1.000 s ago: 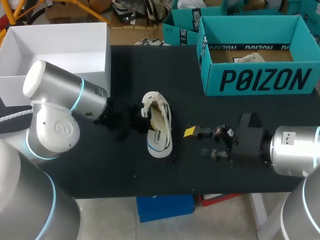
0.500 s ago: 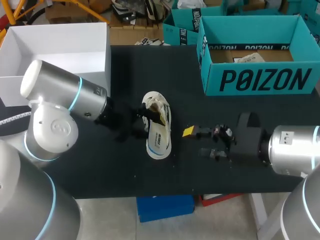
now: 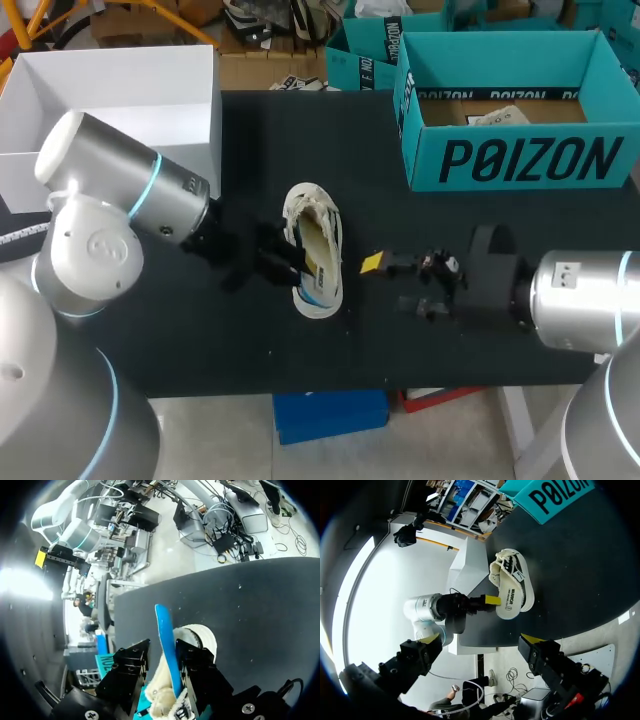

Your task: Take the shoe out of the shoebox, open the shoe tongue, remove and reinsert the insole, then place the shoe into the shoebox

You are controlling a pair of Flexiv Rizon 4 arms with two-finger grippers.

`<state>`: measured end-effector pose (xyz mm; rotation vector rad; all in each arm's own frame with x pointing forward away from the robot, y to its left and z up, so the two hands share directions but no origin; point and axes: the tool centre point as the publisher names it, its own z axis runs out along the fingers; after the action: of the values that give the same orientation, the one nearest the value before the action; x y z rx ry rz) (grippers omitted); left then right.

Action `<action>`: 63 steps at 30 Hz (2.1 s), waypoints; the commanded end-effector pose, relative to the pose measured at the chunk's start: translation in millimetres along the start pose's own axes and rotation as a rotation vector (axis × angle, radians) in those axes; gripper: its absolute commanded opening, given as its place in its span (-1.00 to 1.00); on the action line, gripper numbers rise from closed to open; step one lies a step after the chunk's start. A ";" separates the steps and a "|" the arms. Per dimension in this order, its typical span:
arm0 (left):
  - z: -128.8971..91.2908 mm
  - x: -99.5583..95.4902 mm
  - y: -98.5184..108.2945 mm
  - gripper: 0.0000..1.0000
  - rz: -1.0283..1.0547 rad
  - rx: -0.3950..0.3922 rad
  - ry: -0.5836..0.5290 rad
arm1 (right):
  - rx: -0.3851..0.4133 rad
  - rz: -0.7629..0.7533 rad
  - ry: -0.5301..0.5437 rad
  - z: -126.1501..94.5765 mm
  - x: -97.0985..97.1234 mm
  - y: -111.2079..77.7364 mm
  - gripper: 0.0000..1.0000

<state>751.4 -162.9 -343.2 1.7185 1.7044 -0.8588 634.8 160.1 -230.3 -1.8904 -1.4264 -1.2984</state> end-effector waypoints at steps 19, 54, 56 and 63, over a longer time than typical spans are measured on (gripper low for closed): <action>9.9 12.4 14.7 -1.00 -0.024 -0.001 0.066 | 0.016 -0.002 0.034 -19.3 -6.3 1.7 1.00; -23.3 12.3 32.5 1.00 -0.046 -0.093 0.214 | 0.016 -0.002 0.034 -19.3 -6.3 1.7 1.00; -26.5 14.0 36.9 1.00 -0.036 -0.106 0.269 | 0.016 -0.002 0.034 -19.3 -6.3 1.7 1.00; -22.5 20.8 49.8 -0.22 -0.025 -0.130 0.373 | 0.016 -0.002 0.034 -19.3 -6.3 1.7 1.00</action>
<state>796.4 -127.1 -345.5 1.8090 1.9224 -0.5194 628.7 145.3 -218.8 -1.9386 -1.4160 -1.3904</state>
